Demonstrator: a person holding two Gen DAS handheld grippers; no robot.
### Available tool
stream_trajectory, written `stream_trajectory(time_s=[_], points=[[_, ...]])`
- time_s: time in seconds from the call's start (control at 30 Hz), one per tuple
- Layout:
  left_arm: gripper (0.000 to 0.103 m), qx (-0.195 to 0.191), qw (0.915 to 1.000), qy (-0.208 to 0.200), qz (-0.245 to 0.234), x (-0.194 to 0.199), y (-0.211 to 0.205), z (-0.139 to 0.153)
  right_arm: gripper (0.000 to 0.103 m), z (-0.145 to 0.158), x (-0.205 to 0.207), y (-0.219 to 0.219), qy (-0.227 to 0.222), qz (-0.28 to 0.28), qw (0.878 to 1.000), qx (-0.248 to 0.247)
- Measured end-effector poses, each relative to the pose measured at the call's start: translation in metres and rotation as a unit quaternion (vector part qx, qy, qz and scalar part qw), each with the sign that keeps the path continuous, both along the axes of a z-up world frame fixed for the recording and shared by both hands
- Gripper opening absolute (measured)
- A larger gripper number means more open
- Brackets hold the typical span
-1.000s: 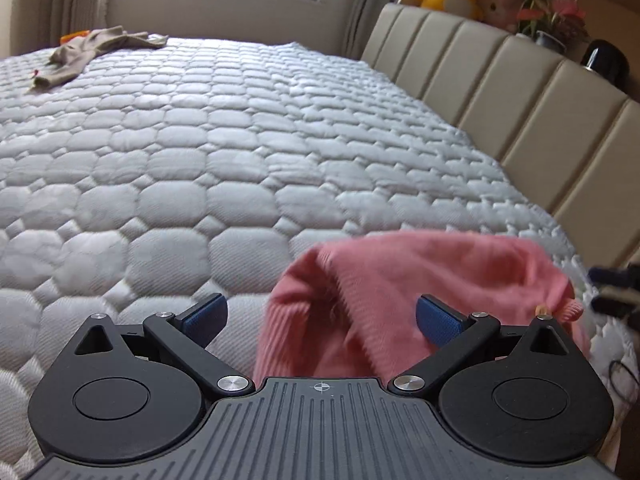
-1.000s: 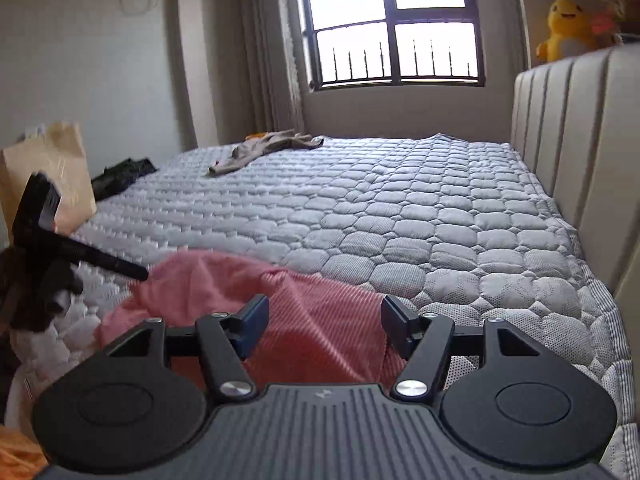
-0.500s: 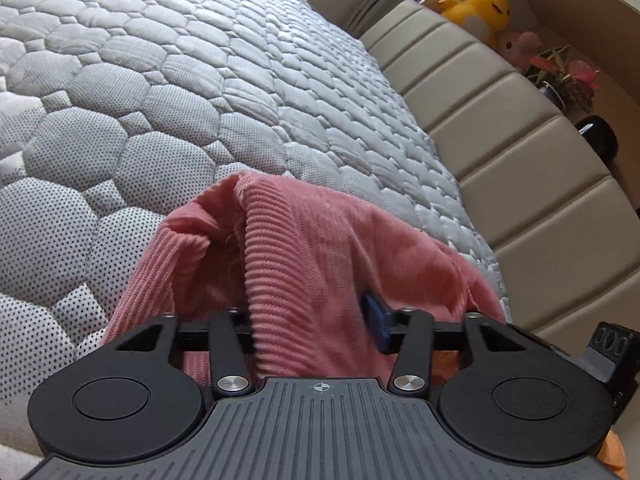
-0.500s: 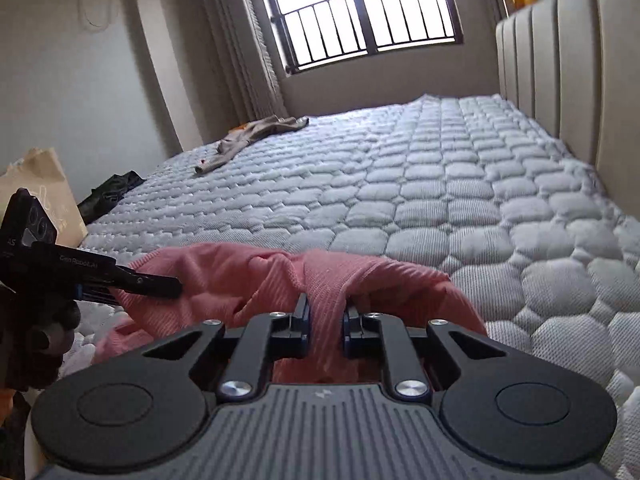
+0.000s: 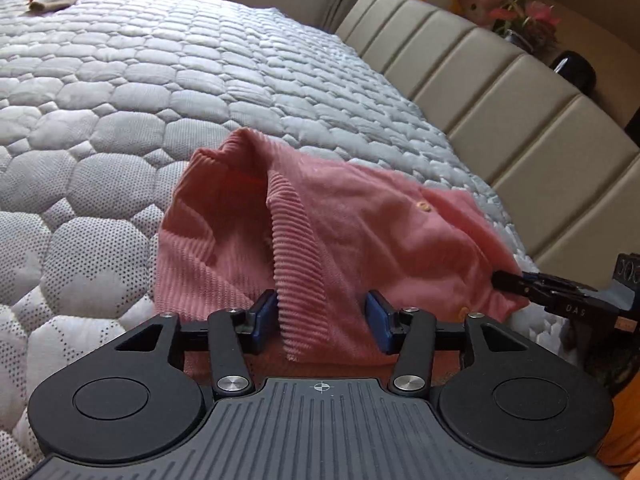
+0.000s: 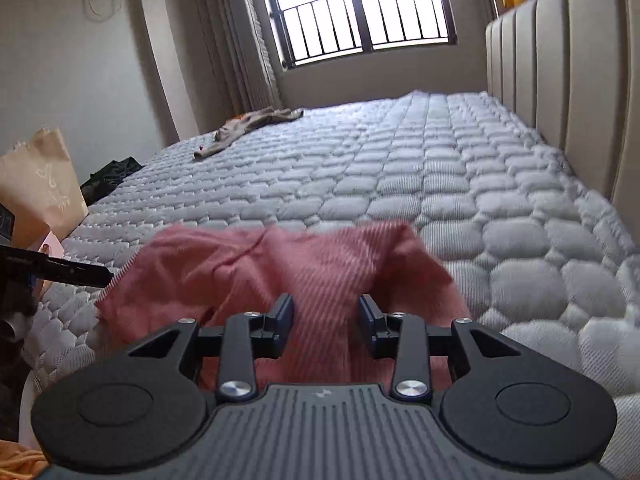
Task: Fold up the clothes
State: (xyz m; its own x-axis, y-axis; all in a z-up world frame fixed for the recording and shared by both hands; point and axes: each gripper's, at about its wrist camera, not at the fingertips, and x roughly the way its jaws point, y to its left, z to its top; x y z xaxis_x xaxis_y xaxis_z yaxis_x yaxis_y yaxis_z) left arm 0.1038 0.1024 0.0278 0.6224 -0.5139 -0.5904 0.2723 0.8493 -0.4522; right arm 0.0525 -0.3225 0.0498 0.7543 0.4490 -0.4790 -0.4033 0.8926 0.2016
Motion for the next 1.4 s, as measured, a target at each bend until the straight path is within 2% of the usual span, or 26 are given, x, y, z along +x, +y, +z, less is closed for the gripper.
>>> stream_trajectory(time_s=[0.07,0.17,0.27,0.33,0.37,0.4,0.43,0.47,0.5,0.57,0.63,0.77,0.9,0.97,1.0,1.03,1.07,1.1,1.17,1.33,1.4], points=[[0.076,-0.019,0.9991,-0.038,-0.005,-0.002,0.000,0.019,0.049,0.017,0.004,0.006,-0.030,0.009,1.000,0.004],[0.087,-0.050,0.9949,-0.085,-0.021,0.003,-0.008,0.042,0.050,0.012,0.024,0.027,-0.026,0.031,0.999,0.015],[0.088,-0.057,0.9956,-0.060,-0.043,0.030,-0.036,0.020,0.050,-0.027,0.049,0.055,0.023,0.044,0.999,-0.019],[0.088,-0.025,0.9984,-0.023,-0.044,0.045,-0.051,-0.011,0.050,-0.050,0.057,0.064,0.044,0.044,0.997,-0.051],[0.081,-0.008,0.9990,-0.004,-0.044,0.053,-0.058,-0.026,0.050,-0.050,0.056,0.062,0.041,0.047,0.997,-0.050],[0.076,0.007,0.9989,-0.009,-0.045,0.052,-0.061,-0.031,0.051,-0.043,0.055,0.059,0.039,0.051,0.997,-0.048],[0.076,0.012,0.9986,-0.018,-0.048,0.048,-0.058,-0.027,0.051,-0.033,0.053,0.054,0.032,0.053,0.997,-0.045],[0.081,0.006,0.9985,-0.025,-0.048,0.041,-0.053,-0.017,0.054,-0.023,0.051,0.048,0.020,0.054,0.998,-0.040],[0.094,0.002,0.9981,-0.041,-0.046,0.034,-0.045,-0.007,0.056,-0.014,0.049,0.041,0.008,0.054,0.998,-0.036],[0.096,-0.004,0.9961,-0.077,-0.042,0.019,-0.029,0.014,0.061,0.002,0.054,0.028,-0.012,0.042,0.998,-0.034],[0.096,0.023,0.9948,-0.099,-0.011,0.014,-0.010,0.026,0.061,0.010,0.065,0.018,-0.020,0.027,0.999,-0.034],[0.097,0.035,0.9974,-0.025,0.057,0.030,0.018,0.005,0.063,0.012,0.093,0.012,-0.003,0.032,0.999,-0.036],[0.097,0.026,0.9978,0.037,0.050,0.030,0.020,-0.025,0.067,-0.006,0.118,-0.002,0.030,0.009,0.999,-0.027],[0.096,0.018,0.9984,0.033,0.043,0.030,0.018,-0.029,0.067,-0.021,0.126,-0.012,0.059,-0.009,0.998,-0.002],[0.092,0.017,0.9987,0.027,0.039,0.031,0.015,-0.029,0.067,-0.029,0.129,-0.017,0.073,-0.016,0.997,0.010],[0.083,0.021,0.9990,0.018,0.034,0.032,0.011,-0.027,0.067,-0.037,0.129,-0.020,0.083,-0.019,0.996,0.018],[0.055,0.031,0.9991,0.010,0.027,0.035,0.005,-0.025,0.067,-0.044,0.128,-0.023,0.091,-0.022,0.995,0.024],[0.039,0.039,0.9990,0.003,0.020,0.039,0.001,-0.023,0.067,-0.048,0.126,-0.023,0.093,-0.021,0.995,0.025],[0.028,0.057,0.9983,-0.010,0.006,0.047,-0.006,-0.019,0.064,-0.051,0.122,-0.024,0.094,-0.020,0.995,0.025],[0.021,0.111,0.9932,-0.032,-0.011,0.092,-0.021,-0.005,0.043,-0.044,0.103,-0.019,0.089,-0.002,0.996,0.026],[0.018,0.142,0.9881,-0.059,-0.005,0.112,-0.026,0.001,0.039,-0.042,0.092,-0.010,0.098,0.016,0.995,0.027]])
